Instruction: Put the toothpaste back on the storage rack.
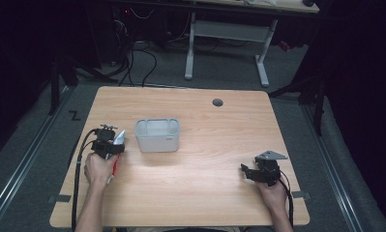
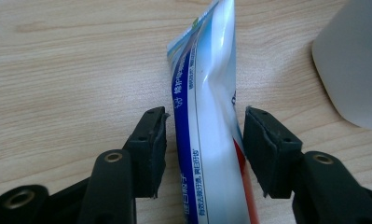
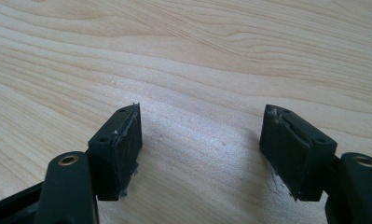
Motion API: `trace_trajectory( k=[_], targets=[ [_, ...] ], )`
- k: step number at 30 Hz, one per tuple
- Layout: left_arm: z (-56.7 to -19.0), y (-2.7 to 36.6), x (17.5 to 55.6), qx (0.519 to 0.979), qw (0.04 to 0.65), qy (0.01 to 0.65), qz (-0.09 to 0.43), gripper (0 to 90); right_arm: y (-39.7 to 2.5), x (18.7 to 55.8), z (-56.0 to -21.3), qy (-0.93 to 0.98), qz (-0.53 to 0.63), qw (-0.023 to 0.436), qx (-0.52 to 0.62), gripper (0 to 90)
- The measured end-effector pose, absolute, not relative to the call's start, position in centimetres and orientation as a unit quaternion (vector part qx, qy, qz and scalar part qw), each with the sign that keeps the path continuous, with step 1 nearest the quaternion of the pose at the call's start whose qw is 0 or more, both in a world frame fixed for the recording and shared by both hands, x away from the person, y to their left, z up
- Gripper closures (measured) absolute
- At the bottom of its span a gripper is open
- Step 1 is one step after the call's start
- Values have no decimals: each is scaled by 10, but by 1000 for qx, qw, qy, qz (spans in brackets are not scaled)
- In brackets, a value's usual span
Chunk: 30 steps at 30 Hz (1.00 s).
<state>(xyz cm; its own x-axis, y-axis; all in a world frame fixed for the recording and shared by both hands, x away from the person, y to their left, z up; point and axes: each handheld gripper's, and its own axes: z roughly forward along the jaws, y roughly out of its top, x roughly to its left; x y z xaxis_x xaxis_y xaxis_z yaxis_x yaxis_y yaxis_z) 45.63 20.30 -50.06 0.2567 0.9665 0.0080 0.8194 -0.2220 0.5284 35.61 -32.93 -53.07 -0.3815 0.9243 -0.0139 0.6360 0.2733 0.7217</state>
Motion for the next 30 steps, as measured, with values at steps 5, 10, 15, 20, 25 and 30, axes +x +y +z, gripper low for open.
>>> trace_trajectory(
  k=[5, 10, 15, 20, 25, 30],
  targets=[
    [-501, 201, 457, 764, 214, 585, 167, 541, -329, 356, -531, 766, 322, 224, 509, 296],
    [-503, 199, 458, 768, 206, 582, 169, 556, -329, 356, -531, 766, 322, 224, 509, 297],
    [-503, 199, 459, 769, 202, 583, 165, 564, -329, 356, -531, 766, 322, 223, 510, 296],
    [-501, 199, 458, 770, 205, 582, 165, 607, -329, 356, -531, 766, 322, 224, 509, 296],
    [-500, 199, 458, 771, 212, 579, 160, 665, -329, 356, -531, 766, 322, 223, 510, 296],
    [-499, 199, 457, 773, 213, 577, 155, 688, -329, 356, -531, 766, 322, 223, 509, 296]
  ],
)
